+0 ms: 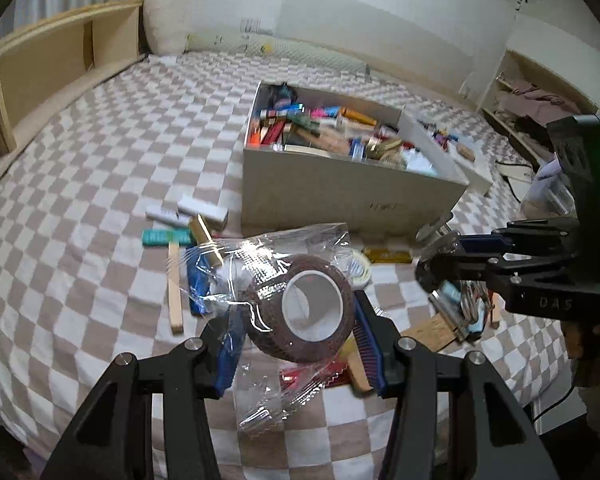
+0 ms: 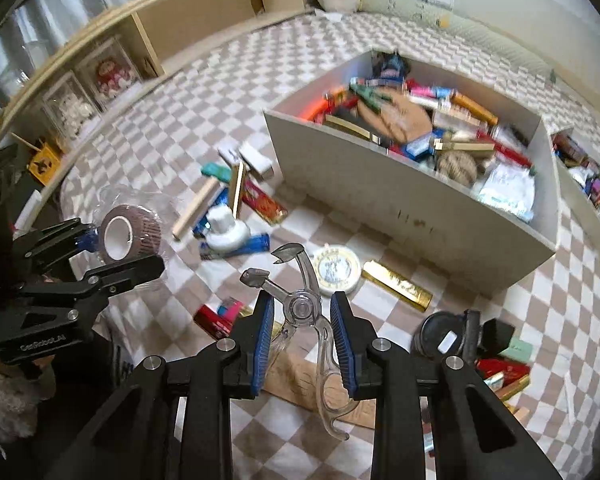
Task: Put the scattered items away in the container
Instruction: 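Lift the tape roll with the left tool while the right tool lifts the scissors, then carry the tape roll and scissors over the white SHOES box with both tools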
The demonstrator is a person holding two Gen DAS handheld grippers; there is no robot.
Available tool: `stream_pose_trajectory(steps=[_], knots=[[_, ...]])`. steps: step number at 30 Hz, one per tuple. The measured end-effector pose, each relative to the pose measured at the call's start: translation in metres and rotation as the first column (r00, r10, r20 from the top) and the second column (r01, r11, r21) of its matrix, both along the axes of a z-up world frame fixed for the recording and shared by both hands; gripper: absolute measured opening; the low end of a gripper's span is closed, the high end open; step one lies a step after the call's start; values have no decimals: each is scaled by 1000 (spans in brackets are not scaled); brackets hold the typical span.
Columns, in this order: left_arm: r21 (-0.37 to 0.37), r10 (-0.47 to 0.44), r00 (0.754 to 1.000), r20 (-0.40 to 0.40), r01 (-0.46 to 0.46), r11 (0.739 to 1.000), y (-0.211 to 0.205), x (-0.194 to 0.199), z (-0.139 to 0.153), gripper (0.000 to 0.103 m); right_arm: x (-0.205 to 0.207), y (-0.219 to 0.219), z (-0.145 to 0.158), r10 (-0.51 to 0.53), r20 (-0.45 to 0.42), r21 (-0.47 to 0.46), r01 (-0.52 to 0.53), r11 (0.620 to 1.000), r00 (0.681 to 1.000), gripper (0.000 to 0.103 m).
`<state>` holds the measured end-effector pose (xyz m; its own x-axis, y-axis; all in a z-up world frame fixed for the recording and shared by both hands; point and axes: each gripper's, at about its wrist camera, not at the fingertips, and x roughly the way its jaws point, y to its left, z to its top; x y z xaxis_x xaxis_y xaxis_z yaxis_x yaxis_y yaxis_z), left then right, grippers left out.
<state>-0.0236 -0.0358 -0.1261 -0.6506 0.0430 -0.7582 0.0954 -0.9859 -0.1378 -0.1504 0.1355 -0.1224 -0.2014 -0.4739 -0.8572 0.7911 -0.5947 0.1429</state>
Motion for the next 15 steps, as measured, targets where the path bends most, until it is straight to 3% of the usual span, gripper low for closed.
stream_pose_trajectory(steps=[4,9,15], knots=[[-8,-2,1000,-19,2,1000,-2,-4,18,51,4,1,23,4,-39,-36,-6,999,999,30],[58,-4,1000,-13,5,998,-6,-14,39,51,2,4,47,-6,-83,-71,0,997,997,30],[44,-29,999,-23,30,999,-1,-32,70,51,-9,8,75,-51,-133,-107,37,994,990,30]])
